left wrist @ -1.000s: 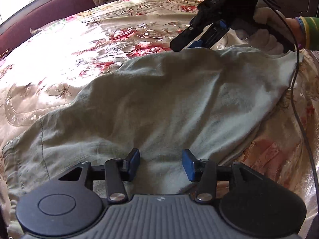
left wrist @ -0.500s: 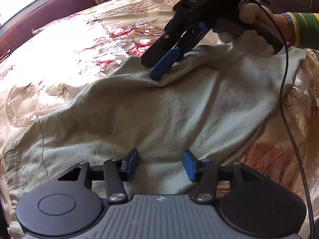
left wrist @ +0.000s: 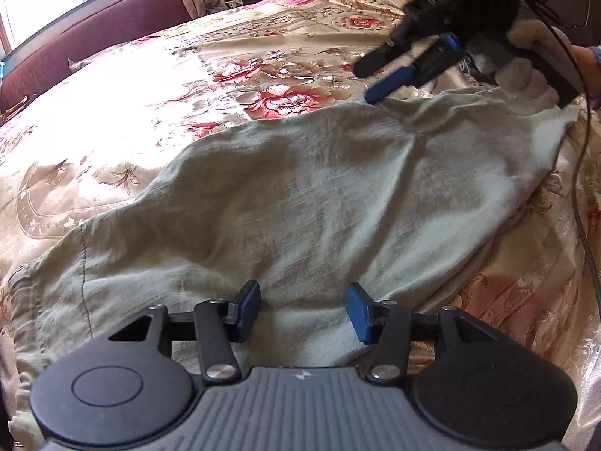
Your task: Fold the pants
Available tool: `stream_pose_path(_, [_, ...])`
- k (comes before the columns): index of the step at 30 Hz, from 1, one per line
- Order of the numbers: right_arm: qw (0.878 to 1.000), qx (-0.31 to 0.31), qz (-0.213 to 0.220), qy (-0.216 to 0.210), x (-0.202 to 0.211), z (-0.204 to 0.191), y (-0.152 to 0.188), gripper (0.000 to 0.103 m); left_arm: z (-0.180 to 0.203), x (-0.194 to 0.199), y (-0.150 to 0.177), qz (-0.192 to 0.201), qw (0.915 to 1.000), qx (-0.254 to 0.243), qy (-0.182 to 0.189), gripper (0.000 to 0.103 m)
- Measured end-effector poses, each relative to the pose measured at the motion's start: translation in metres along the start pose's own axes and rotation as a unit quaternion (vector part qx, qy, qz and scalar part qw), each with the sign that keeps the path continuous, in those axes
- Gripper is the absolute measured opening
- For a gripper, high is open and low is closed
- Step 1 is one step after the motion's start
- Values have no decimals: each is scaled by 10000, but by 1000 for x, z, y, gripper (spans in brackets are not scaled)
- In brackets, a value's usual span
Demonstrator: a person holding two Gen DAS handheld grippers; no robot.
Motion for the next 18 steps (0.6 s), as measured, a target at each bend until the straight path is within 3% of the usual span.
stream_pose_path(1, [9992, -152, 64, 374, 0, 18, 4, 49, 0, 0, 0, -5, 10000, -6, -19, 64])
stream_pose_path(2, [9973, -264, 203, 648, 3, 36, 5, 34, 0, -1, 0, -17, 10000, 0, -44, 64])
stream_pose_path(4, [9934, -676, 564, 742, 20, 62, 1, 5, 1, -1, -1, -62, 9999, -17, -85, 65])
stream_pose_path(5, [9892, -903, 883, 750, 37, 68, -1, 10, 1, 0, -3, -96, 9999, -48, -111, 66])
stream_pose_path(8, [9752, -765, 1787, 1061, 99, 72, 9, 26, 3, 2, -9, -178, 9994, -148, -257, 67])
stream_pose_path(11, [9480, -1261, 2635, 1261, 176, 94, 39, 32, 8, 4, -16, -142, 9983, -340, -442, 67])
stream_pose_path(13, [9213, -1451, 3185, 1694, 219, 112, 63, 32, 14, 6, -24, -65, 9975, -474, -512, 67])
stream_pose_path(15, [8984, -1315, 3538, 2245, 251, 127, 78, 33, 23, 7, -35, 39, 9971, -603, -469, 67])
stream_pose_path(18, [8924, -1085, 3586, 2514, 267, 142, 79, 43, 43, 7, -54, 152, 9933, -1046, -460, 67])
Point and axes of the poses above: each gripper's, at about its wrist camera, not at the fingertips, and x roughly against the way its jaws point, z to its right, y to its underside, the point moved 10 cm from there along -x, roughly the way its jaws point, and after that the axes turned 13 degrees about -x, right-handed, at the moved point
